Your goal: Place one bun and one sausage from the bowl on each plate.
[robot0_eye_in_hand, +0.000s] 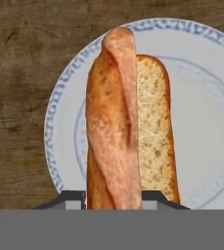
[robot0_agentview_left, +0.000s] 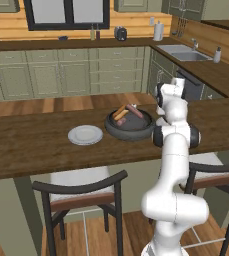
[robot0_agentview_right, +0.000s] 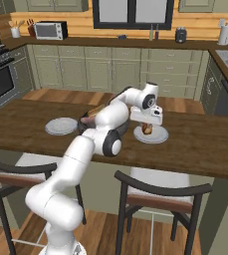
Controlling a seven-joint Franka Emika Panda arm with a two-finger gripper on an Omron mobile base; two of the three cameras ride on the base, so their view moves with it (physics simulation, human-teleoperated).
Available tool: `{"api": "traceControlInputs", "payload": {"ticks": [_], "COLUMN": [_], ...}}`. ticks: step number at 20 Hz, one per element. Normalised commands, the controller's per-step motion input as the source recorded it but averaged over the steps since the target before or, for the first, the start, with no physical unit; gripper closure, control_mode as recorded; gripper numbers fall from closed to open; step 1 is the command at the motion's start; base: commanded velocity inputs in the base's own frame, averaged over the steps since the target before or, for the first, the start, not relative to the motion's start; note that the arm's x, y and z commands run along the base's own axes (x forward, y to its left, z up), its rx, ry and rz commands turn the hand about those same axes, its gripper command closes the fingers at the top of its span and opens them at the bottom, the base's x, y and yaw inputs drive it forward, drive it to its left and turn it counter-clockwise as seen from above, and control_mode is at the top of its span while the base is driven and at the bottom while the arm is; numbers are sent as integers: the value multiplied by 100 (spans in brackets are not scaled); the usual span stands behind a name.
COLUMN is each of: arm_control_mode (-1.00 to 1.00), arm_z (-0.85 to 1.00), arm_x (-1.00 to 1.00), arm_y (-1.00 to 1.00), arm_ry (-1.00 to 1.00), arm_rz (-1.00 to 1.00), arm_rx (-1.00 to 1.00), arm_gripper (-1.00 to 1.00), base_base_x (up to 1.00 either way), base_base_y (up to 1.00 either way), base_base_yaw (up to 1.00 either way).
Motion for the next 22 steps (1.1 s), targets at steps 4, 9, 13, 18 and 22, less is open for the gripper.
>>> {"api": "traceControlInputs", "payload": {"ticks": [4,9,13,18,22], "arm_control_mode": [-100,-100,-100,-100,-100], "arm_z": [0,0,-9,-41,-64], "arm_x": [0,-66,-100,-66,-34], "arm_y": [0,0,9,40,-14], "arm_ry": [0,-6,-22,-10,-15], "arm_rz": [0,0,-4,0,2], "arm_rx": [0,0,0,-3,-1], "arm_gripper": [-100,-100,-100,-100,-100], "base_base_x": [0,0,0,0,0], "base_base_y": [0,0,0,0,0], "base_base_yaw": [0,0,0,0,0]}}
